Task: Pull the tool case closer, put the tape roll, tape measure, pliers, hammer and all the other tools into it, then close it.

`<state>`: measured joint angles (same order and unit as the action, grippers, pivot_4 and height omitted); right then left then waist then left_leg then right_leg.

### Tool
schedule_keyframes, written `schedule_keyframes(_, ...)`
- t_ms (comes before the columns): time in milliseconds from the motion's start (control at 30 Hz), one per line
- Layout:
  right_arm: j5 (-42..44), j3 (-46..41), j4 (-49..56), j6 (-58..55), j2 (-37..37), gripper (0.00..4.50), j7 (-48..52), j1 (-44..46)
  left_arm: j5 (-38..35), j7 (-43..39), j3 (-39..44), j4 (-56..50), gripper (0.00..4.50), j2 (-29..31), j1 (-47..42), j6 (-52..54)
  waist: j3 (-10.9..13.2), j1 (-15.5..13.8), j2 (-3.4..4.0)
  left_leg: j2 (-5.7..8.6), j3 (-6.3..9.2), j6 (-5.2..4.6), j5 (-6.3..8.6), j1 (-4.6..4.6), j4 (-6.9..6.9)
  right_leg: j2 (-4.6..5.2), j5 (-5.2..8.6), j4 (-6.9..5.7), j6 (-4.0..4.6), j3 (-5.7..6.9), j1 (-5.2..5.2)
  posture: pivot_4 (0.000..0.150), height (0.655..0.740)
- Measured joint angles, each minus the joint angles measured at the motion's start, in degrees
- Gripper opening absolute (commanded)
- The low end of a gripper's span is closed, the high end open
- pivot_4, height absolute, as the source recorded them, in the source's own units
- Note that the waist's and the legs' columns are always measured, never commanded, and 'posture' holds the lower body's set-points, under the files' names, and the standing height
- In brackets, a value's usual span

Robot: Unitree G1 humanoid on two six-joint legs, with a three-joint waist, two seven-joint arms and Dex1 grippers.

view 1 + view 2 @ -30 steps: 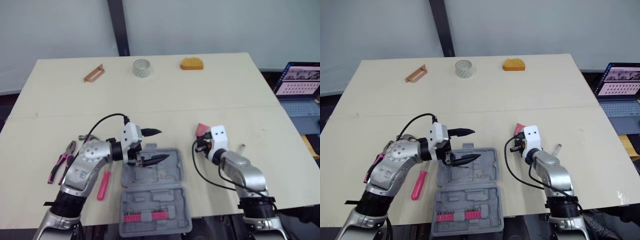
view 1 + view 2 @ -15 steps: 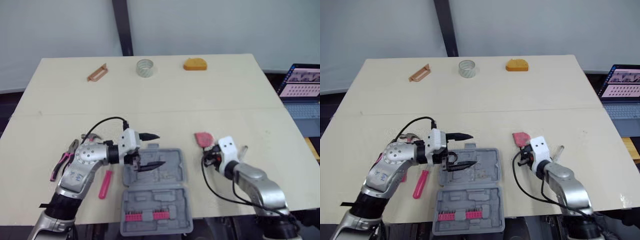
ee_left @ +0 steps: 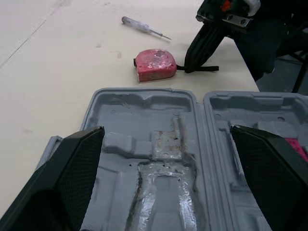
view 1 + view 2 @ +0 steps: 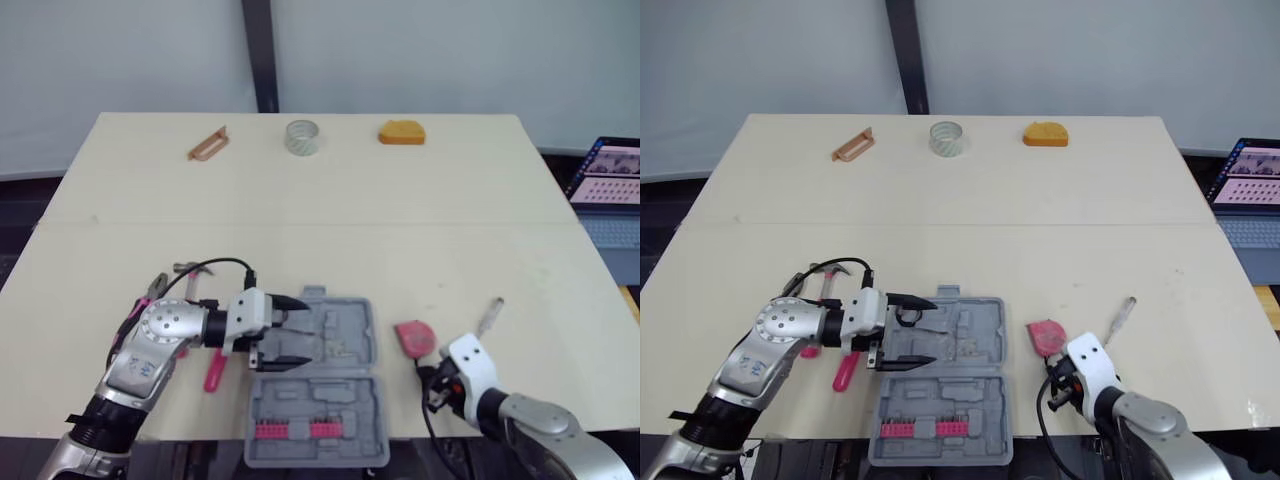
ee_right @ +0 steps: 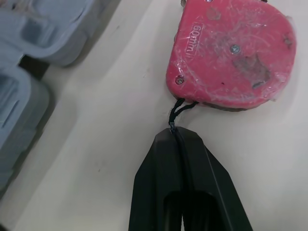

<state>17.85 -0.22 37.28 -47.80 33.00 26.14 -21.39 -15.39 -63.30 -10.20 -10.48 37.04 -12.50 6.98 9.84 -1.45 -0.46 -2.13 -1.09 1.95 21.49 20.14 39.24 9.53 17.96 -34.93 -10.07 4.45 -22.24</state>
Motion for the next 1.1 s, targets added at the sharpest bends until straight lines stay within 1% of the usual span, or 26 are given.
schedule_keyframes(433,2.28,-0.15,2.19,0.46,0.93,0.06,0.84,-5.08,0.01,-1.47,-0.63,-0.23,4.5,0.54,1.47,0.38,-0.04,0.02,-0.05,0.0,0.04,-0.03,0.02,-0.06,0.0,0.0,0.0,0.11,0.01,0.02,0.15,0.15,0.74)
schedule_keyframes(900,4.14,0.18,2.49,0.18,2.82,0.06,1.39,-5.61,0.01,-1.39,-1.1,-0.52,4.5,0.52,1.48,0.6,-0.05,0.0,-0.06,0.0,0.04,-0.03,0.02,-0.07,0.0,0.0,0.0,0.13,0.01,0.03,0.17,0.15,0.74)
schedule_keyframes(1000,5.12,-0.06,2.43,0.12,3.73,0.83,3.0,-5.59,0.01,-1.29,-1.11,-0.62,4.5,0.51,1.48,0.61,-0.04,0.01,-0.05,0.0,0.04,-0.03,0.02,-0.07,0.0,0.0,0.0,0.14,0.01,0.03,0.17,0.15,0.74)
schedule_keyframes(1033,5.53,-0.03,2.44,0.1,4.11,1.16,3.51,-5.6,0.01,-1.27,-1.1,-0.64,4.5,0.51,1.48,0.61,-0.04,0.02,-0.05,0.0,0.04,-0.03,0.02,-0.07,0.0,0.0,0.0,0.14,0.01,0.02,0.17,0.15,0.74)
schedule_keyframes(1100,7.05,-0.25,2.45,0.03,5.63,2.16,5.91,-5.52,0.01,-1.2,-1.1,-0.75,4.5,0.49,1.49,0.62,-0.04,-0.02,-0.05,0.0,0.04,-0.04,0.02,-0.06,0.0,0.0,0.0,0.14,0.01,0.03,0.17,0.15,0.74)
